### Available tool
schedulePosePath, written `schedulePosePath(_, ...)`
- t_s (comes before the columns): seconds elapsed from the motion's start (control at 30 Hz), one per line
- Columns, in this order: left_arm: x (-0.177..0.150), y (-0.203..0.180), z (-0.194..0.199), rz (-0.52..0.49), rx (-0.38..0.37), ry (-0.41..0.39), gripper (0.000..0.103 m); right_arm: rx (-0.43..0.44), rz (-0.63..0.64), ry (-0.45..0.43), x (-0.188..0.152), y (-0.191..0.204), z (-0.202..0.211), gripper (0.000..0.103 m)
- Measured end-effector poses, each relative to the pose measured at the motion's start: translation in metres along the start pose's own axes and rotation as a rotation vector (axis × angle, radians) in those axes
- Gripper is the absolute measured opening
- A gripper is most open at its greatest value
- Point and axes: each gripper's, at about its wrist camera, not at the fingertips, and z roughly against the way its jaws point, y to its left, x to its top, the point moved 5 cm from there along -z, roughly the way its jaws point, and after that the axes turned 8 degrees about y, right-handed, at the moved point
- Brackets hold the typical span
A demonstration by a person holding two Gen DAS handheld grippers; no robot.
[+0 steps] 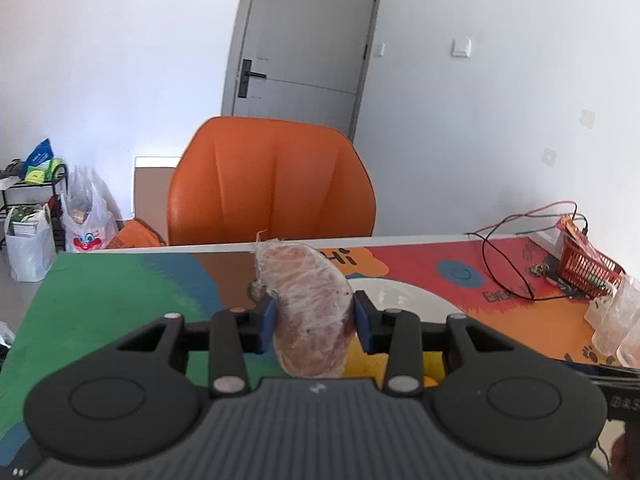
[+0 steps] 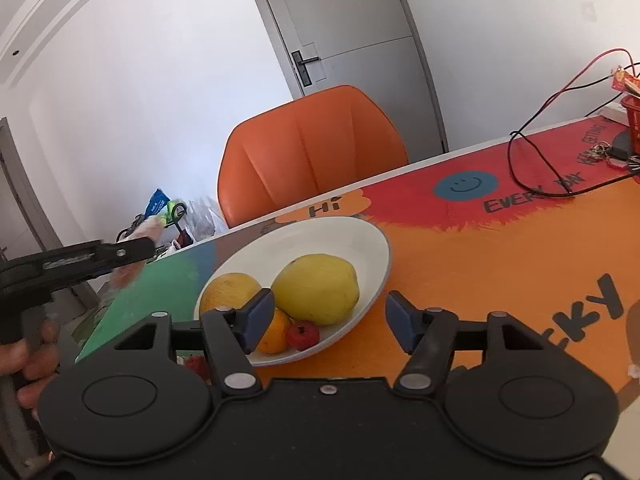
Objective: Organize fruits
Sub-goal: 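Carry the pomelo segment toward the bowl while the right tool releases the red apple into it, then lower the pomelo segment into the bowl and open the left tool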
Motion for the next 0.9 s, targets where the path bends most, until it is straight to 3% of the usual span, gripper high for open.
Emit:
schedulePosePath(0.4, 0.015, -0.030, -0.040, -0.053, -0.070, 0.028, 0.038, -0.048, -0.034, -0.020, -0.003, -0.016, 0.015, 0.069)
schedulePosePath(0.47, 0.017, -0.036, -0.047, -0.065, -0.085, 0.036, 0.020, -0.059, -0.037, -0.027, -0.003, -0.018, 0.017, 0.069)
schedulePosePath(0.8, 0.009, -0.042, -0.058, -0.076, -0.082, 0.081, 0.019, -0.072, -0.057, -0.034, -0.007, -0.025, 0.019, 0.072)
schedulePosePath(0.9, 0.008, -0.039, -0.050, -0.071, -0.070, 0.078, 0.020, -0.072, -0.057, -0.039, -0.007, -0.023, 0.018, 0.078)
